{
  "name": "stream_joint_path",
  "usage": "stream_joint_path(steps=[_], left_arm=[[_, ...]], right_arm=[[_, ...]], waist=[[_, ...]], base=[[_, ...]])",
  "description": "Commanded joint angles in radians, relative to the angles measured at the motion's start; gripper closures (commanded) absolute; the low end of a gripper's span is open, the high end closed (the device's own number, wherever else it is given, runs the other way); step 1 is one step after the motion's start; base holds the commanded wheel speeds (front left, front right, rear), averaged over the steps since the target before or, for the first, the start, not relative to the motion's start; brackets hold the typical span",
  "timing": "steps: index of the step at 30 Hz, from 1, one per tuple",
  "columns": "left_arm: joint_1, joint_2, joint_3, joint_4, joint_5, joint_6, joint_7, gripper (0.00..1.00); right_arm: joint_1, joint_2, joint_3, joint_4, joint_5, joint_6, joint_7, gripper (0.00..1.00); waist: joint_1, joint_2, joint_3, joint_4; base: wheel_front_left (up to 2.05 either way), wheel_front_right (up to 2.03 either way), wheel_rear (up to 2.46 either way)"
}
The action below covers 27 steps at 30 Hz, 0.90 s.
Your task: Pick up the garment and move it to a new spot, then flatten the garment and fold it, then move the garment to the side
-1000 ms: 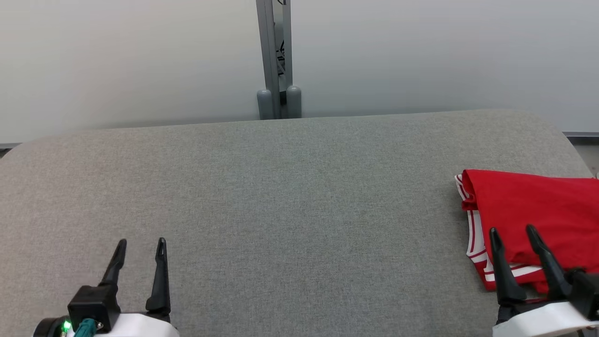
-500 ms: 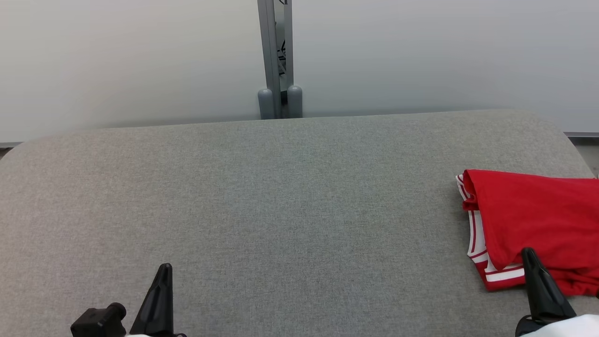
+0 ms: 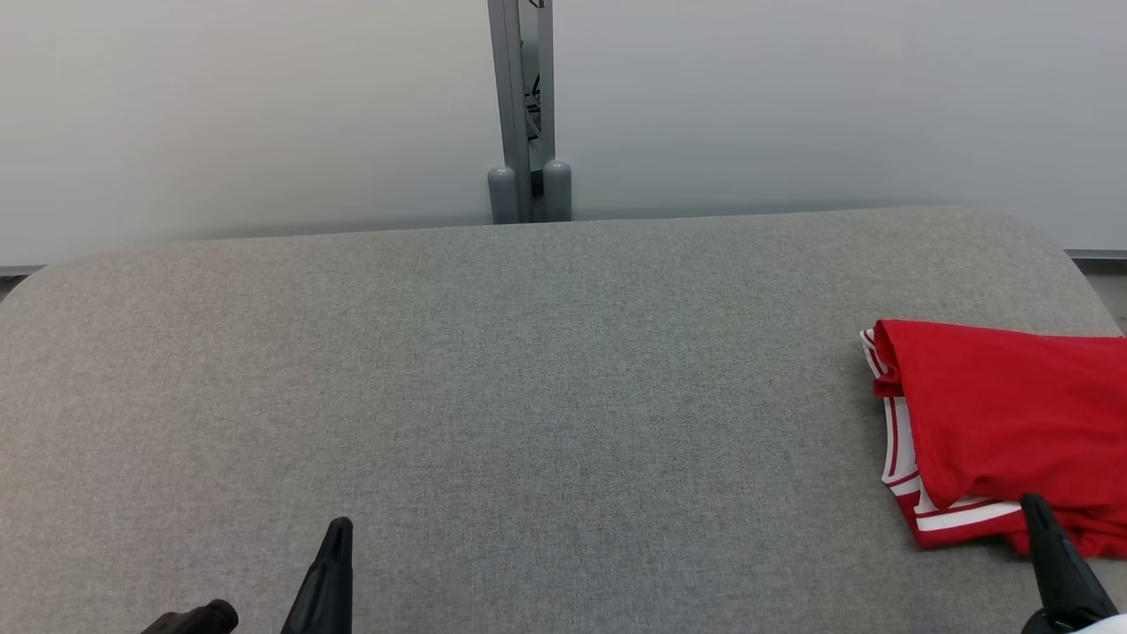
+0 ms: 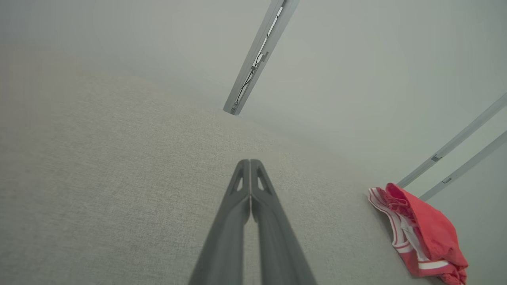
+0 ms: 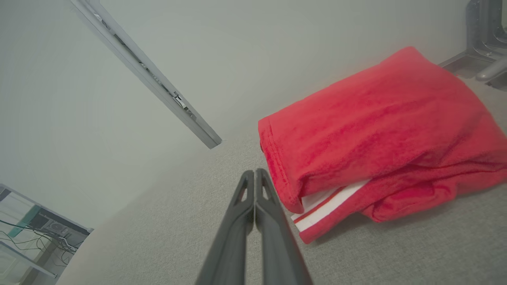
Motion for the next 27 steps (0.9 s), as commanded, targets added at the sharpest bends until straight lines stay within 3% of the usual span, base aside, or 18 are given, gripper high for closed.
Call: stream_joint_path(steps=[1, 27], left_arm=[[0.003, 0.002, 0.004, -0.025, -0.026, -0.013, -0.01, 1.0], [0.099, -0.06, -0.002, -0.094, -0.303, -0.123, -0.047, 1.0]], right_arm=[[-0.002, -0.009, -0.017, -0.021, 0.039, 0.0, 0.014, 1.0], [0.035, 0.012, -0.176, -0.023, 0.416, 0.0, 0.221, 1.0]], waist=[[0.0, 0.0, 0.0, 0.0], [0.0, 0.0, 0.002, 0.008]], base=[[0.0, 0.0, 0.0], [0.0, 0.0, 0.0]])
